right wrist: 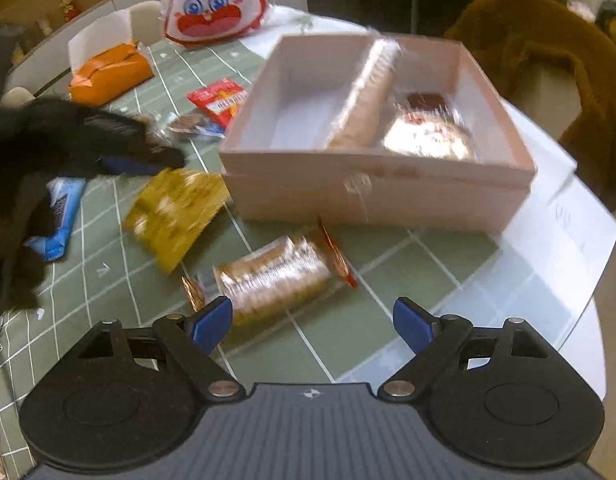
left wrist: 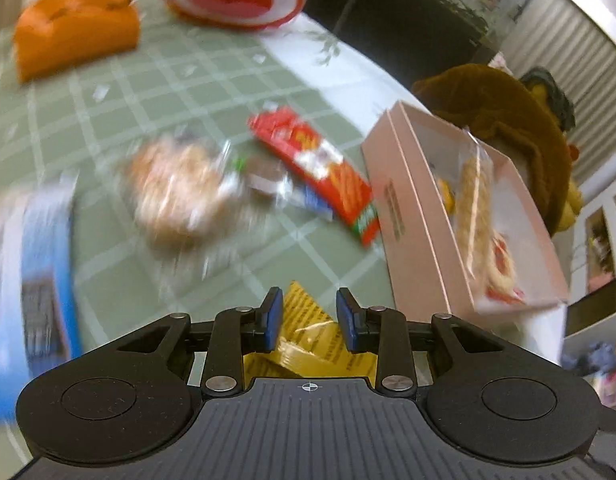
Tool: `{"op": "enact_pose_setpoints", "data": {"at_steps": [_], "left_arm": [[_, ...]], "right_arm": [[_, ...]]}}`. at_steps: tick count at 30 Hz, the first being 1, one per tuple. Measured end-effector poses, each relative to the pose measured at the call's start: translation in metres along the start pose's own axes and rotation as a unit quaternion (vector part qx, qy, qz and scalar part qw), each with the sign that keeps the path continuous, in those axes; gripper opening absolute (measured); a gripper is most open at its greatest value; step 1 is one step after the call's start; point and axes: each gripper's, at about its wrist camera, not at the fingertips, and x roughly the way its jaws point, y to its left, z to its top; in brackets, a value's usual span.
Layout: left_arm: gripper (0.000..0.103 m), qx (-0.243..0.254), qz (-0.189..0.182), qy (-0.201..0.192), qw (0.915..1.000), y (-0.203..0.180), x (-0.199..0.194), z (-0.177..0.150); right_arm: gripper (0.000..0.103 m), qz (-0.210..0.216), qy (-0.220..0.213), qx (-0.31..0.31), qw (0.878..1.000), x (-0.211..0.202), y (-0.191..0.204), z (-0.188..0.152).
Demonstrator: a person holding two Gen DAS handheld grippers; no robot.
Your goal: Organize snacks
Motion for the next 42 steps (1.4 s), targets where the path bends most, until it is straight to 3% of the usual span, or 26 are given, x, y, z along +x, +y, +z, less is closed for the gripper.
{"op": "enact_pose_setpoints", "data": {"at_steps": [5, 9, 13, 19, 28, 35, 42], "left_arm": [[0.036, -0.021, -0.001, -0.002, 0.9998, 0.005, -0.032, -0.04], [0.036, -0.049, 0.006, -0.027, 0.9984, 0.015, -0.064, -0.054], [0.036, -0.079, -0.001, 0.022, 0.9966, 0.021, -0.078, -0.062], [0.036, -0.091, -0.027, 0.066, 0.9933, 0.009, -0.065, -0.08], [0.036, -0.131, -0.005, 0.022, 0.9911, 0.024, -0.056, -0.068], [0.037, -0.056, -0.004, -0.001, 0.9984, -0.006, -0.037, -0.044], [0.037, 0.05, 0.033, -0.006, 0.9982, -0.035, -0.032, -0.049]], "right_arm": [[0.088, 0.005, -0.006, 0.011, 1.0, -0.002, 0.0, -0.007], [0.088, 0.004, -0.013, 0.013, 1.0, -0.009, -0.003, -0.009], [0.088, 0.011, -0.023, 0.006, 1.0, -0.016, 0.0, -0.005], [0.088, 0.008, -0.038, 0.001, 0.999, -0.012, 0.01, 0.012], [0.088, 0.0, -0.012, 0.019, 1.0, 0.022, 0.012, 0.027], [0.089, -0.02, -0.008, -0.026, 0.999, 0.02, 0.024, 0.006], [0.09, -0.041, -0.012, -0.058, 0.997, 0.004, 0.009, -0.019]]}}
